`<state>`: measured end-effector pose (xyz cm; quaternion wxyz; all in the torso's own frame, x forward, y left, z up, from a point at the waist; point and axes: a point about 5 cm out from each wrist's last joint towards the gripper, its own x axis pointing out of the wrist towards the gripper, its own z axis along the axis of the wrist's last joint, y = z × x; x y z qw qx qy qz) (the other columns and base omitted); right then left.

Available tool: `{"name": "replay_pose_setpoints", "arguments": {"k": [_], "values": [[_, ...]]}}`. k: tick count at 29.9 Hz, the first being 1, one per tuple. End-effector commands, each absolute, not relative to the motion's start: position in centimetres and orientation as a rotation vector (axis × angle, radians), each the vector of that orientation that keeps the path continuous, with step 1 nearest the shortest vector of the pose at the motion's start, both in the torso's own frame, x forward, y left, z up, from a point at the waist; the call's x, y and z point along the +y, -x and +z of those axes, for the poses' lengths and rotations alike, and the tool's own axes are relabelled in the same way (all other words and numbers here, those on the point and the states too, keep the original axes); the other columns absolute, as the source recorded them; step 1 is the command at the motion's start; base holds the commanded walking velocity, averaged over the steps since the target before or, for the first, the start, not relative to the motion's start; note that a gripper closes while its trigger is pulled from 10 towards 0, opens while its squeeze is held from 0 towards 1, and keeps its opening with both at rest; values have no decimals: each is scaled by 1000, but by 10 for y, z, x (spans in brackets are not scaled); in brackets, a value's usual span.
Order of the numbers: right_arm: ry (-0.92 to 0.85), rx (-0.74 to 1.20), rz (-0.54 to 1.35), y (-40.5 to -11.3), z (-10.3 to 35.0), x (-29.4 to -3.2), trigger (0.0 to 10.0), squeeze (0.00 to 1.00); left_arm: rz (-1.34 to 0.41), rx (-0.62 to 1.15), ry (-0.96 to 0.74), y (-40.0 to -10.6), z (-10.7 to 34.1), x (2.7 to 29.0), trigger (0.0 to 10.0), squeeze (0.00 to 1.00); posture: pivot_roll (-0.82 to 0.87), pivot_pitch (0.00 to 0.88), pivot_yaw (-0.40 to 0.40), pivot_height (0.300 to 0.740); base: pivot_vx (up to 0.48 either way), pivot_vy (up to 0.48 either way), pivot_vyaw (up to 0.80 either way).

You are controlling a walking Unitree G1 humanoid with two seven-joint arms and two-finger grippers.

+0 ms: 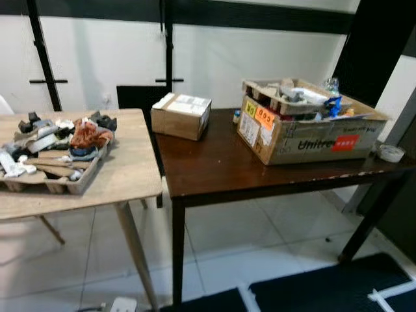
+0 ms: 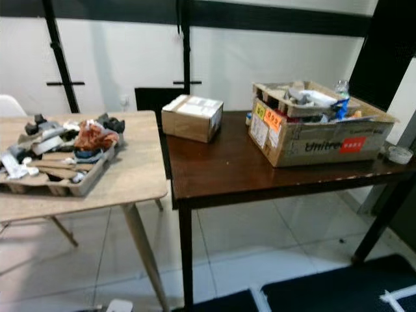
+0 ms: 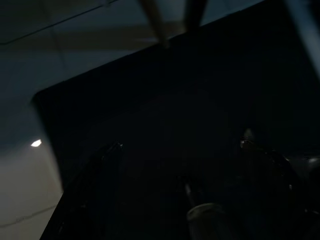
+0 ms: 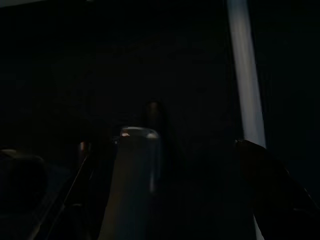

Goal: Picking trash to rubbish bin

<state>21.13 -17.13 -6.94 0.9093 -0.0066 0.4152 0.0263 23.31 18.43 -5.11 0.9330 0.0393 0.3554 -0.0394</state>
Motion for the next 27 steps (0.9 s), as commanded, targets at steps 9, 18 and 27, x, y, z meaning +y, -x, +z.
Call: {"name": "replay_pose_setpoints", "arguments": {"k": [9, 18, 27], "values": [[20, 868, 54, -208, -71, -174, 10000, 0, -58, 721, -81, -230, -52, 188, 10000, 0, -59, 131, -13, 740, 99, 0, 0], [24, 867, 60, -208, -71, -173, 10000, 0, -55, 722, -78, -229, -53, 187, 10000, 0, -60, 130, -15, 740, 323, 0, 0], [27, 866, 62, -208, -71, -173, 10000, 0, -53, 722, -77, -229, -53, 188, 10000, 0, -59, 131, -14, 740, 322, 0, 0]]}}
